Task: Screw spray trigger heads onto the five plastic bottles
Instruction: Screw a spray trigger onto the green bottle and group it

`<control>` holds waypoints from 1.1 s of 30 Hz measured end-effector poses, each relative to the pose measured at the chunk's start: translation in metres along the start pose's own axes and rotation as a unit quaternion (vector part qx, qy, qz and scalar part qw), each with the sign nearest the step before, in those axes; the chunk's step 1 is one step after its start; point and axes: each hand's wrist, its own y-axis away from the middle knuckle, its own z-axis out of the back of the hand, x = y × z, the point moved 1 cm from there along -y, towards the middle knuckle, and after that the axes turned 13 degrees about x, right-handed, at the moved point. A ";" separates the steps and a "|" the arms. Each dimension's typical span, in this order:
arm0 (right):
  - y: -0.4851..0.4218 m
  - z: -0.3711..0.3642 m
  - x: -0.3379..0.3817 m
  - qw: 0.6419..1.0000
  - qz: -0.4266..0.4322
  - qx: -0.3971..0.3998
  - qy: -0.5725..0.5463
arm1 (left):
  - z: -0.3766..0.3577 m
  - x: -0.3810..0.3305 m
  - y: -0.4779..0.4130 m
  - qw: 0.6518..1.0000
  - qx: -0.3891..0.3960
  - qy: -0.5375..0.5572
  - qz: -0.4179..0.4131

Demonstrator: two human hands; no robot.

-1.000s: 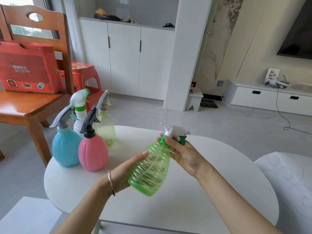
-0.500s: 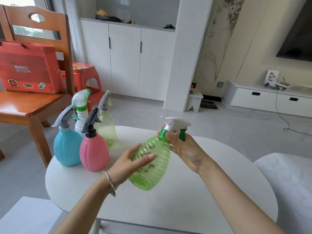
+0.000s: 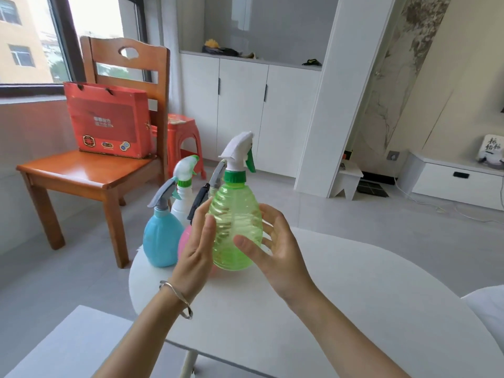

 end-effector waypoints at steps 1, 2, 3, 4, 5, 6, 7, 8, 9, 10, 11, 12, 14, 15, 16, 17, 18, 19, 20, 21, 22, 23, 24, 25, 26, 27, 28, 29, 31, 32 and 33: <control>-0.002 -0.006 -0.001 1.000 0.004 0.001 0.005 | 0.007 -0.002 0.003 1.000 0.004 -0.004 0.000; -0.005 -0.012 -0.002 1.000 0.007 0.002 0.010 | 0.016 -0.002 0.007 1.000 0.002 -0.004 0.004; -0.008 -0.018 -0.004 1.000 0.009 0.005 0.019 | 0.025 -0.002 0.010 1.000 -0.001 0.004 0.009; -0.011 -0.024 -0.005 0.999 0.010 0.009 0.031 | 0.035 -0.001 0.014 1.000 -0.005 0.015 0.016; -0.014 -0.031 -0.007 0.999 0.009 0.016 0.041 | 0.045 0.000 0.018 1.000 -0.007 0.020 0.021; -0.016 -0.037 -0.010 0.999 0.009 0.026 0.042 | 0.055 0.001 0.021 0.999 -0.014 0.013 0.027; -0.018 -0.045 -0.012 0.999 0.008 0.035 0.035 | 0.065 0.002 0.026 0.999 -0.020 -0.003 0.033; -0.019 -0.054 -0.016 0.999 0.006 0.042 0.029 | 0.074 0.004 0.029 0.998 -0.025 -0.024 0.043; -0.019 -0.062 -0.020 0.999 0.003 0.045 0.027 | 0.082 0.007 0.033 0.997 -0.030 -0.044 0.055; -0.020 -0.070 -0.026 0.998 -0.001 0.048 0.027 | 0.089 0.012 0.037 0.995 -0.033 -0.062 0.066; -0.020 -0.077 -0.032 0.998 -0.006 0.052 0.024 | 0.095 0.017 0.041 0.994 -0.034 -0.076 0.075; -0.021 -0.084 -0.040 0.998 -0.013 0.057 0.022 | 0.101 0.021 0.045 0.992 -0.032 -0.086 0.084; -0.022 -0.093 -0.055 0.997 -0.035 0.063 0.018 | 0.111 0.031 0.050 0.988 -0.024 -0.101 0.111; -0.022 -0.096 -0.063 0.997 -0.046 0.065 0.018 | 0.116 0.036 0.053 0.985 -0.020 -0.109 0.131; -0.023 -0.098 -0.070 0.996 -0.055 0.064 0.021 | 0.120 0.041 0.055 0.981 -0.014 -0.116 0.152; -0.023 -0.100 -0.077 0.996 -0.060 0.063 0.027 | 0.123 0.046 0.057 0.978 -0.009 -0.121 0.171; -0.023 -0.101 -0.082 0.995 -0.063 0.062 0.035 | 0.125 0.051 0.059 0.974 -0.004 -0.126 0.186; -0.023 -0.103 -0.087 0.995 -0.065 0.061 0.042 | 0.128 0.055 0.060 0.972 -0.004 -0.132 0.195; -0.024 -0.104 -0.091 0.995 -0.065 0.060 0.048 | 0.130 0.059 0.061 0.970 -0.004 -0.138 0.199; -0.026 -0.106 -0.094 0.995 -0.063 0.056 0.051 | 0.132 0.062 0.061 0.970 -0.006 -0.140 0.199; -0.027 -0.107 -0.097 0.995 -0.062 0.052 0.054 | 0.133 0.064 0.061 0.971 -0.008 -0.135 0.200; -0.029 -0.109 -0.099 0.995 -0.062 0.047 0.058 | 0.135 0.067 0.062 0.971 -0.011 -0.124 0.202; -0.030 -0.110 -0.102 0.995 -0.063 0.043 0.064 | 0.136 0.069 0.062 0.972 -0.012 -0.112 0.207; -0.031 -0.112 -0.105 0.995 -0.065 0.039 0.071 | 0.138 0.072 0.062 0.972 -0.010 -0.101 0.212; -0.032 -0.113 -0.108 0.994 -0.066 0.035 0.079 | 0.139 0.074 0.062 0.972 -0.005 -0.093 0.217; -0.032 -0.114 -0.111 0.993 -0.068 0.033 0.086 | 0.140 0.077 0.063 0.971 0.002 -0.086 0.222; -0.032 -0.115 -0.114 0.993 -0.070 0.031 0.092 | 0.141 0.079 0.063 0.971 0.010 -0.081 0.226; -0.032 -0.116 -0.117 0.992 -0.071 0.029 0.096 | 0.142 0.081 0.063 0.970 0.018 -0.077 0.229; -0.032 -0.118 -0.121 0.991 -0.073 0.023 0.107 | 0.143 0.085 0.064 0.968 0.032 -0.075 0.236; -0.032 -0.119 -0.122 0.990 -0.074 0.021 0.114 | 0.144 0.087 0.065 0.968 0.036 -0.075 0.238; -0.032 -0.119 -0.124 0.990 -0.075 0.019 0.122 | 0.145 0.088 0.065 0.967 0.038 -0.074 0.240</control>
